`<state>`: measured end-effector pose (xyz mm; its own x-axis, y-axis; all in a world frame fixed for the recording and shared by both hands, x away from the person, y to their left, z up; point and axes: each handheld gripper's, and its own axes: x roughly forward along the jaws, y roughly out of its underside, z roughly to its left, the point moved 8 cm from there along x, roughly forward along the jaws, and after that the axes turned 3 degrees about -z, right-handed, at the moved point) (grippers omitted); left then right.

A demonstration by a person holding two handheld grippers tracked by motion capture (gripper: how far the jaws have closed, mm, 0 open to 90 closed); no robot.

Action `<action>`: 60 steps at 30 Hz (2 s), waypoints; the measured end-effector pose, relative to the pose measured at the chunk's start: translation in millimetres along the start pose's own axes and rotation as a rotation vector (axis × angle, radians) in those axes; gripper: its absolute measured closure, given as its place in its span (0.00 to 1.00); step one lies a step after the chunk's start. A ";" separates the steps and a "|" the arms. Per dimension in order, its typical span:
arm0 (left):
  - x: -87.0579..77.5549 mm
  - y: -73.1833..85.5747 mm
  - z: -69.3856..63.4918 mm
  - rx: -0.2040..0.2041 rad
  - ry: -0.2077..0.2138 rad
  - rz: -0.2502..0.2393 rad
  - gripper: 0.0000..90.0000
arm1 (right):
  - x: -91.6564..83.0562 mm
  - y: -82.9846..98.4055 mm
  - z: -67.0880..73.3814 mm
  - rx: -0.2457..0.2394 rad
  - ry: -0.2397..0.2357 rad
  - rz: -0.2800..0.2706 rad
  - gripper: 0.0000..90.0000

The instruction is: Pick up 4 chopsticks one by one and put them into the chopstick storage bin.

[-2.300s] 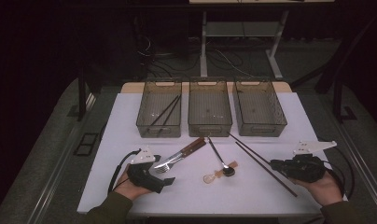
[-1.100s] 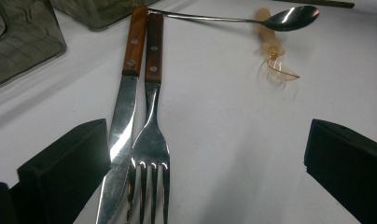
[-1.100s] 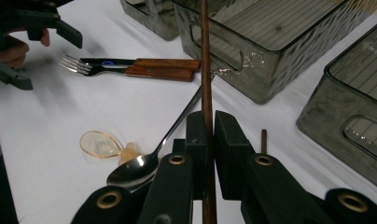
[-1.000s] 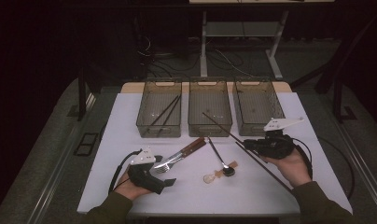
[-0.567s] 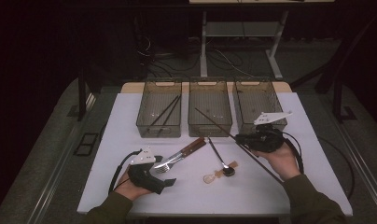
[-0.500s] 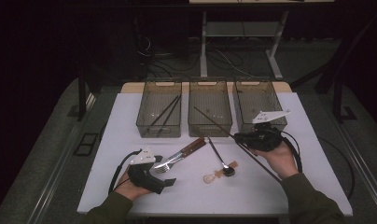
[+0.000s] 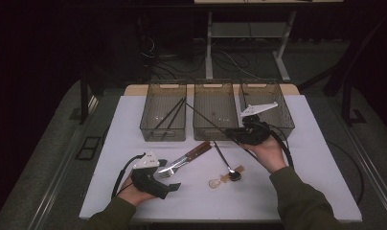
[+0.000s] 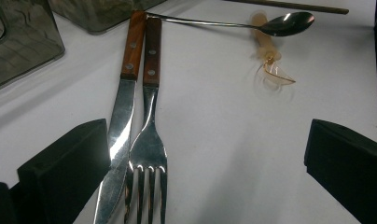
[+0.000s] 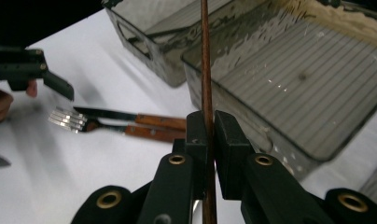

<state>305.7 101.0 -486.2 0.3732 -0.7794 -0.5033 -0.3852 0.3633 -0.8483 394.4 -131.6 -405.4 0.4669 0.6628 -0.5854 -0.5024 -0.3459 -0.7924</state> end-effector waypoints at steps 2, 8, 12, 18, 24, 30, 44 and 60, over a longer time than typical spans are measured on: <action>0.0 -0.2 -0.2 0.003 0.001 0.000 0.00 | 3.5 -4.9 0.9 -0.004 0.002 0.000 0.94; 0.2 -0.3 0.0 0.007 0.000 0.002 0.00 | 15.5 -22.9 1.9 -0.002 0.017 -0.001 0.94; 0.2 -0.4 -0.6 0.000 -0.001 0.003 0.00 | 22.7 -34.6 0.9 0.000 0.025 -0.007 0.94; -0.4 -0.8 -0.2 0.001 0.000 0.000 0.00 | 34.0 -48.2 0.5 0.009 0.032 -0.017 0.94; 0.3 -0.9 -0.6 -0.004 -0.001 0.000 0.00 | 48.6 -63.2 0.1 0.017 0.043 -0.023 0.94; 0.2 -0.9 -0.1 0.015 -0.003 0.007 0.00 | 61.9 -78.0 0.1 0.018 0.059 -0.027 0.94; 2.1 -0.6 -1.3 0.009 0.000 0.005 0.00 | 120.2 -106.6 -1.8 0.035 0.105 0.039 0.94; 1.9 -2.6 -5.1 0.036 0.013 -0.001 0.00 | 171.5 -118.6 6.8 0.084 0.156 0.129 0.94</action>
<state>303.1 96.0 -484.1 0.3622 -0.7866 -0.5001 -0.3539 0.3803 -0.8545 529.1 27.7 -410.6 0.4986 0.5040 -0.7053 -0.6208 -0.3602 -0.6963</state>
